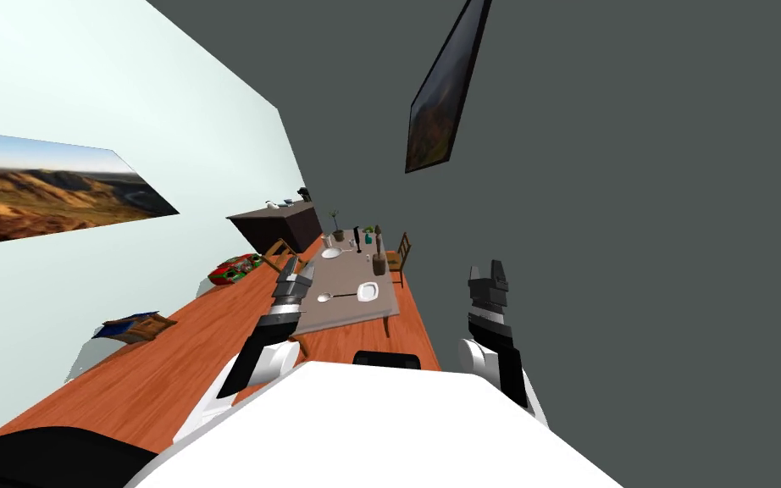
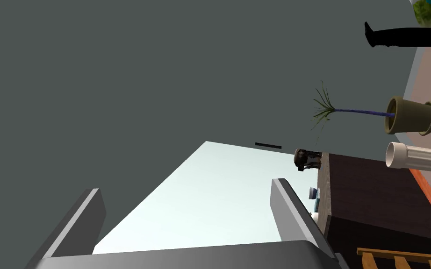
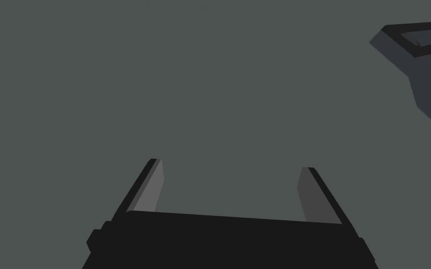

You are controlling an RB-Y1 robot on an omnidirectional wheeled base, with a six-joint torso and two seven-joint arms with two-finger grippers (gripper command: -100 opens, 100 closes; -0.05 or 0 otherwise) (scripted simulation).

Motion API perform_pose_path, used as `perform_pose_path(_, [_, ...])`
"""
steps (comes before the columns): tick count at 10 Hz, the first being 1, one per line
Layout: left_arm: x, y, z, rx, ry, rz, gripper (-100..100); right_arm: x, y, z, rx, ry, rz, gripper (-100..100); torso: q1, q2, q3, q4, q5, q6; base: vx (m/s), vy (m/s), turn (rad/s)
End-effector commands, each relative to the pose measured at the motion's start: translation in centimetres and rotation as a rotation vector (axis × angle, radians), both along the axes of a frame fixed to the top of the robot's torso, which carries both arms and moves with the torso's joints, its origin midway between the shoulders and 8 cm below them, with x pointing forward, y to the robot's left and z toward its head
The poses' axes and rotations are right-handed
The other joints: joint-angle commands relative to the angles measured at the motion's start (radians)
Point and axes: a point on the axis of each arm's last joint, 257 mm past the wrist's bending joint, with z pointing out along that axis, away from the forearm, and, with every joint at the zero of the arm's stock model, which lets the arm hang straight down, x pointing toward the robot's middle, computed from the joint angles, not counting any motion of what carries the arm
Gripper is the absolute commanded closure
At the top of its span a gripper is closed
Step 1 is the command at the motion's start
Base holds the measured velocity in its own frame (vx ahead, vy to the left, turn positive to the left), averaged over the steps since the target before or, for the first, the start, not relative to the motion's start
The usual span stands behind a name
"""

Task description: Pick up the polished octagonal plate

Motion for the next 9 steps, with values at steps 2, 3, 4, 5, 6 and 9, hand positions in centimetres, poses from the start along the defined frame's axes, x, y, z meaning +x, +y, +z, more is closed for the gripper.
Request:
perform_pose_path(2, [-0.4, 3.0, -3.2, -0.084, 0.075, 0.023, -100, 0.0, 0.0, 0.0, 0.000, 0.000, 0.000, 0, -0.001, 0.000, 0.000, 0.000, 0.000, 0.001, -0.027, 0.017, -0.353])
perform_pose_path(3, [-0.4, 3.0, -3.2, -0.093, 0.074, 0.020, -100, 0.0, 0.0, 0.0, 0.000, 0.000, 0.000, 0, 0.000, 0.000, 0.000, 0.000, 0.000, 0.001, -0.026, 0.021, -0.225])
perform_pose_path(4, [-0.8, 4.5, -4.9, -0.139, 0.110, 0.035, -100, 0.0, 0.0, 0.0, 0.000, 0.000, 0.000, 0, 0.000, 0.000, 0.000, 0.000, 0.000, 0.000, -0.019, 0.008, -0.419])
perform_pose_path(5, [-1.3, 6.1, -6.8, -0.178, 0.150, 0.058, -100, 0.0, 0.0, 0.0, 0.000, 0.000, 0.000, 0, -0.001, 0.000, 0.000, 0.000, 0.000, 0.001, -0.024, 0.010, -0.446])
perform_pose_path(6, [-1.3, 6.1, -6.8, -0.188, 0.148, 0.054, -100, 0.0, 0.0, 0.0, 0.000, 0.000, 0.000, 0, -0.001, 0.000, 0.000, 0.000, 0.000, 0.000, -0.021, 0.011, -0.197])
perform_pose_path(9, [-2.9, 9.3, -11.0, -0.294, 0.227, 0.105, -100, 0.0, 0.0, 0.0, 0.000, 0.000, 0.000, 0, -0.001, -0.001, -0.001, 0.000, 0.000, -0.001, -0.014, -0.004, -0.293])
